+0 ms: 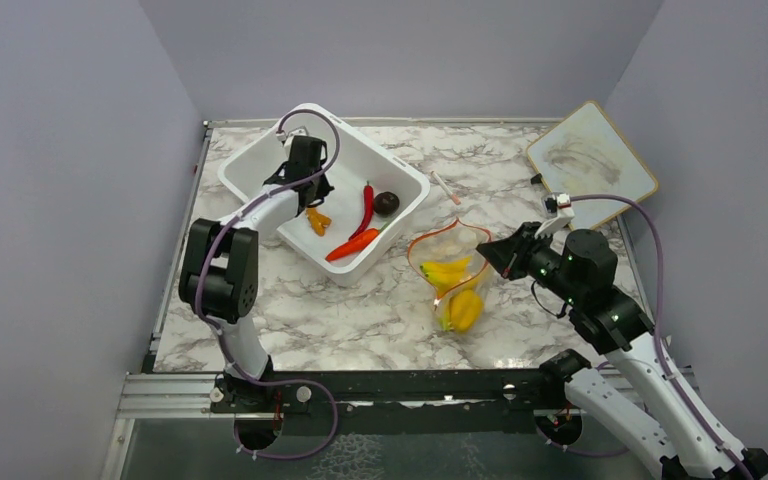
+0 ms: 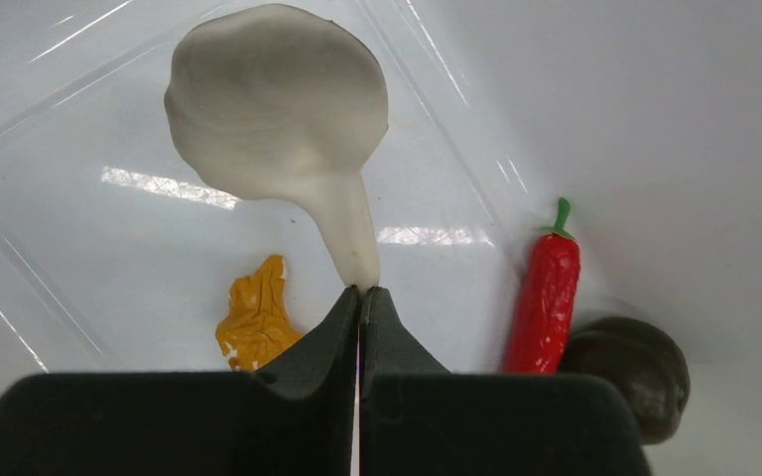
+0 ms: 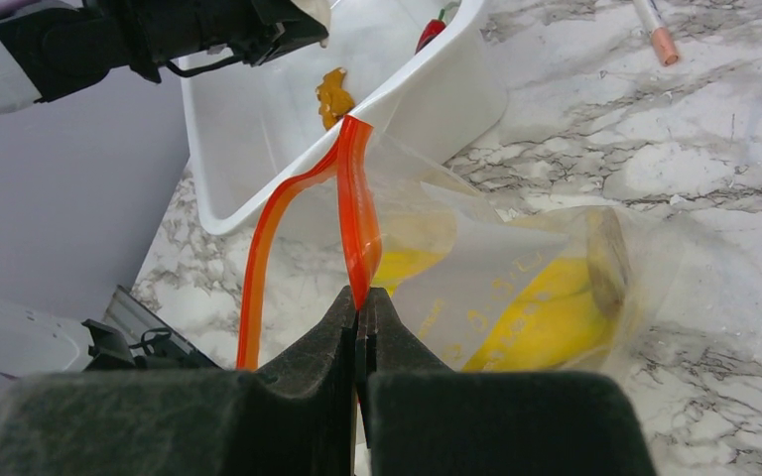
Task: Place the food in the zip-top bag and seal the zipper
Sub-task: Pick up the fake vegetable from the bin.
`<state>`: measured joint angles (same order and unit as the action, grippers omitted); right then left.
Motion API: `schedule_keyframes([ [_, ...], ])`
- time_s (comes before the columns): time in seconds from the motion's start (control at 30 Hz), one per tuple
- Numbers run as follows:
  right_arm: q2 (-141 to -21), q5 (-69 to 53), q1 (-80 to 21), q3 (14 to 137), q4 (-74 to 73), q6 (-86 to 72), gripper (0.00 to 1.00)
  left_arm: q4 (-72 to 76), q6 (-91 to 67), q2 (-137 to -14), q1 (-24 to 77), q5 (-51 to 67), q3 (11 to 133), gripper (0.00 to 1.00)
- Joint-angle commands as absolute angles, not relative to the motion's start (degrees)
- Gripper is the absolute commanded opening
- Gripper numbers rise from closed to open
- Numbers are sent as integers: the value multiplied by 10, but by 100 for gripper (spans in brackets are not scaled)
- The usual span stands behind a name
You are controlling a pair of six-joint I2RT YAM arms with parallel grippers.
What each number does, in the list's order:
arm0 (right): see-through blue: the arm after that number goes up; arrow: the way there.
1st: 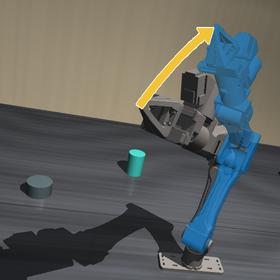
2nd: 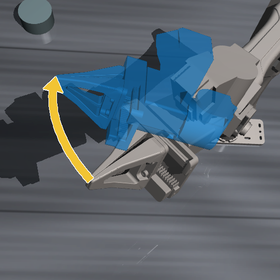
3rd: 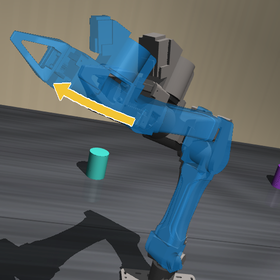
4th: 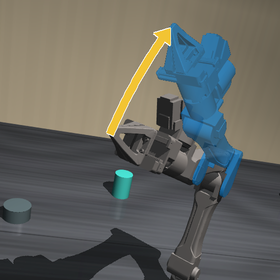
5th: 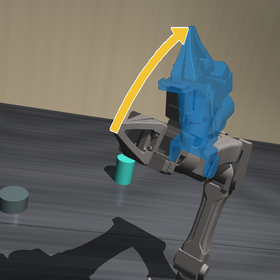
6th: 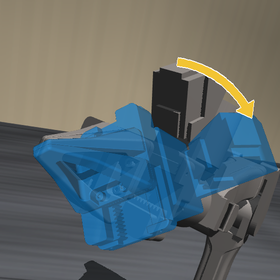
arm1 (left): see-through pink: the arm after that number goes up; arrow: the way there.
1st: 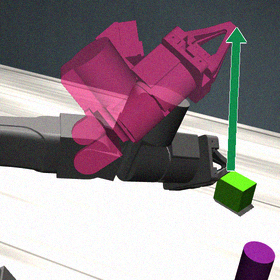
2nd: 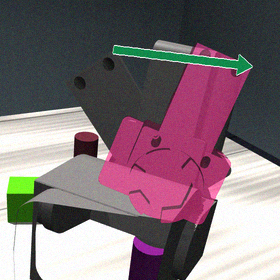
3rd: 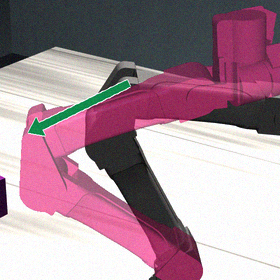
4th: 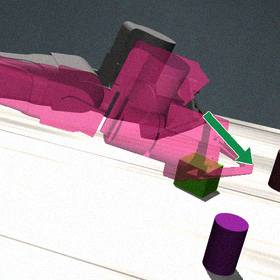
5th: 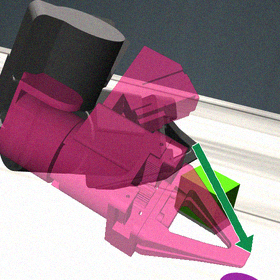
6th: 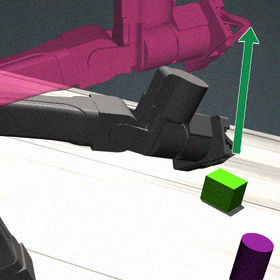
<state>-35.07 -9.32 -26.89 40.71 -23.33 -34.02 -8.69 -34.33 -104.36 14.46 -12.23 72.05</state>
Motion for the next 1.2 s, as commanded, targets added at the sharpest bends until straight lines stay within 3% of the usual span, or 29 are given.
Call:
schedule_keyframes([
  [0.0, -356, -111, -268, 400, -228, -332, 1, -72, -304, -980, 158, -72, 704, 0],
  [0.47, -382, -132, -268, 398, -216, -333, 1, -75, -287, -814, 173, 59, 635, 0],
  [0.73, -395, -130, -268, 400, -225, -333, 1, -109, -276, -780, 176, 177, 631, 0],
  [1.17, -408, -142, -268, 392, -220, -346, 1, -127, -254, -730, 245, 241, 628, 0],
])
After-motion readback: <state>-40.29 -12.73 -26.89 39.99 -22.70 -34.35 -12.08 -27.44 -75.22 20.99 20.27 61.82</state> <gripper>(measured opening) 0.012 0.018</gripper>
